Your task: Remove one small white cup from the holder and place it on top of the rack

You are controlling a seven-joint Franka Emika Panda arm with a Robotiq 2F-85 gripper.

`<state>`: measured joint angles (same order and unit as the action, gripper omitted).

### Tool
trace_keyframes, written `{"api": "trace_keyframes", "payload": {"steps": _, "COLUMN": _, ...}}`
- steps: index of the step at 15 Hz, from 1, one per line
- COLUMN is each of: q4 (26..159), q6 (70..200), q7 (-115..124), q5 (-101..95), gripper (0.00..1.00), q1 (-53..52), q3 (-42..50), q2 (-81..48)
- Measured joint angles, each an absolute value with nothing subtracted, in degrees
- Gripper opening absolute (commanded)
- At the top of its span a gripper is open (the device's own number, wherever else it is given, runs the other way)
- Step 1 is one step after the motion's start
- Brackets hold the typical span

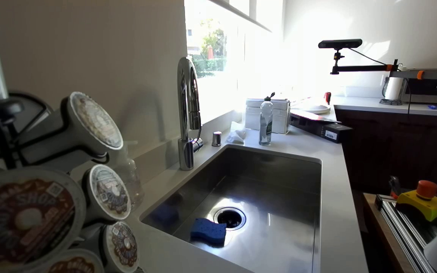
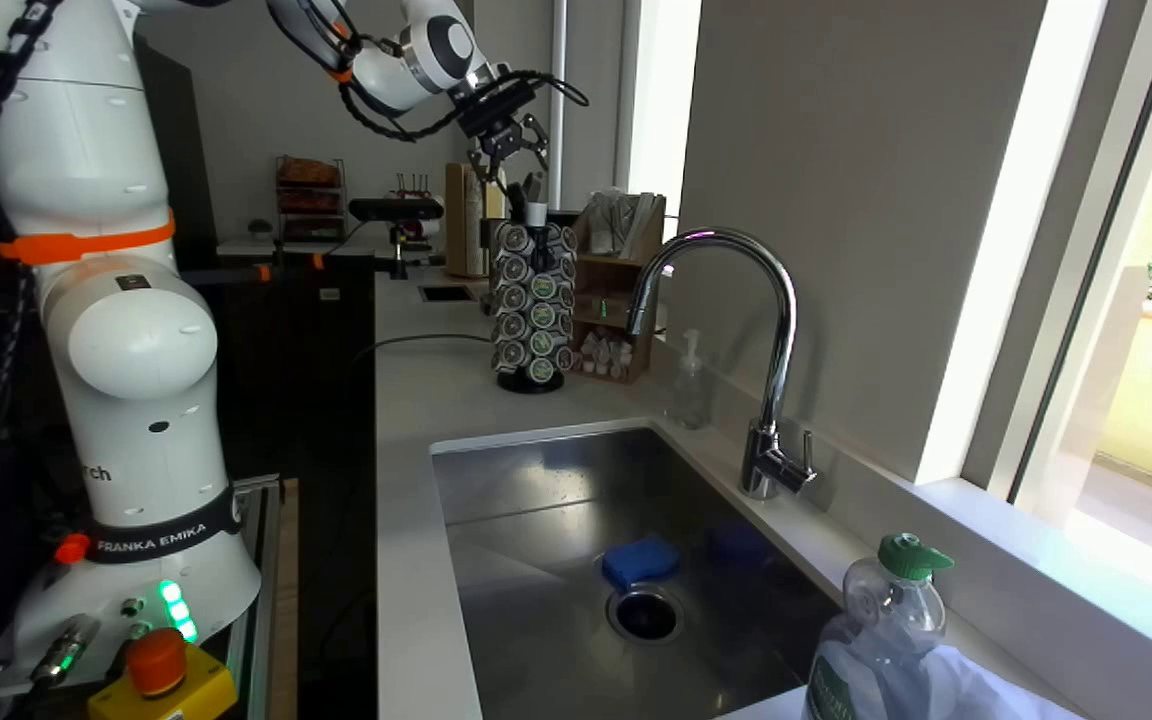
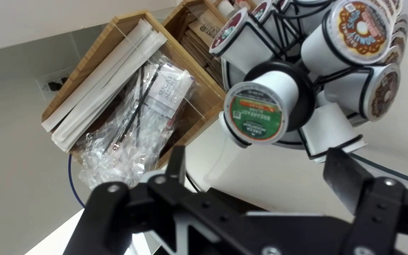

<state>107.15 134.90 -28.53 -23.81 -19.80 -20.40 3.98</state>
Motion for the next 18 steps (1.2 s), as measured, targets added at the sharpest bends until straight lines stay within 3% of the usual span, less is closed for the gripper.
{"api": "trace_keyframes", "payload": {"steps": 18, "q4": 105.2, "q6": 134.5, "q7": -8.0, "q5": -23.2, "gripper": 1.0, "q1": -19.3, "q3": -20.4, "q2": 8.3}}
